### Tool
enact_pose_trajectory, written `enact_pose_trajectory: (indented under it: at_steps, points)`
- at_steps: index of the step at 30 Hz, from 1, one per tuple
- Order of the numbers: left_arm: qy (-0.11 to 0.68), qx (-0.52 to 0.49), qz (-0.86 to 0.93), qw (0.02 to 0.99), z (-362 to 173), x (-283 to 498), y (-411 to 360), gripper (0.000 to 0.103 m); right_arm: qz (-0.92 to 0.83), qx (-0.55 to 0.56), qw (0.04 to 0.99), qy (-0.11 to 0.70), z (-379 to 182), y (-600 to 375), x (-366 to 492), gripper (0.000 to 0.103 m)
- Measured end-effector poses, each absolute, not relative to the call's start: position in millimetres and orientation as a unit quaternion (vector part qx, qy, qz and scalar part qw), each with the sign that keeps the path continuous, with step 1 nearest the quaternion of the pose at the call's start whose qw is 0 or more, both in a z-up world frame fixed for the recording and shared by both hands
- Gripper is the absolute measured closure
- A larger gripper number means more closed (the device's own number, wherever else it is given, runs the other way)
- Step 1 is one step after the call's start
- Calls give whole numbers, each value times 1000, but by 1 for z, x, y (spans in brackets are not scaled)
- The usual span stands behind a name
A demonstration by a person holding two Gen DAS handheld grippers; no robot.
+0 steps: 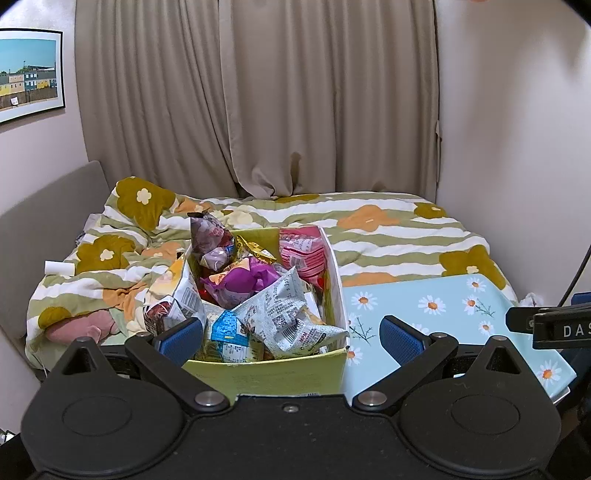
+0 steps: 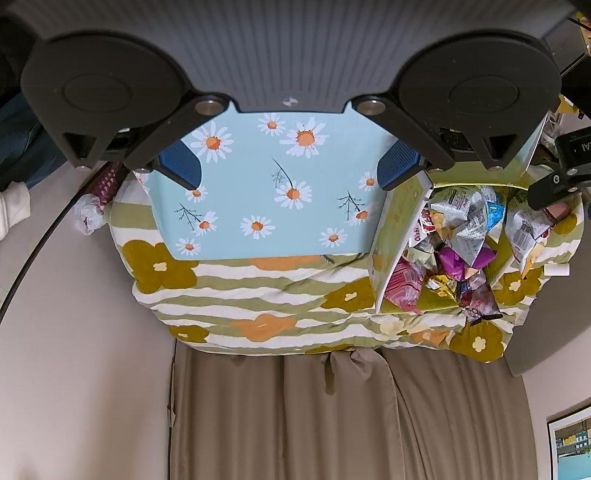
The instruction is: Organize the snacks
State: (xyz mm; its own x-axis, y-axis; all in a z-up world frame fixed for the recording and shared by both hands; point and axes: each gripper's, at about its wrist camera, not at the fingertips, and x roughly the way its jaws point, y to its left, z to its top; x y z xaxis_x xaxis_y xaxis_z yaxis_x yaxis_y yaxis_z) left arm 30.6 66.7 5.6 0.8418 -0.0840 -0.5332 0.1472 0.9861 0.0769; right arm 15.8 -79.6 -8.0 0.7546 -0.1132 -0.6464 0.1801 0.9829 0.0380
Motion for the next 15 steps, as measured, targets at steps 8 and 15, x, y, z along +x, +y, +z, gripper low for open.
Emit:
enact_pose_trajectory:
  at_steps: [8,15]
  points:
    - [277,61,-58,957,5,29,63,0,-78,49,935,342,-8,-79,15,0]
    - [271,56,-56,959,7,28,60,0,-78,49,935,341,-8,-78,15,0]
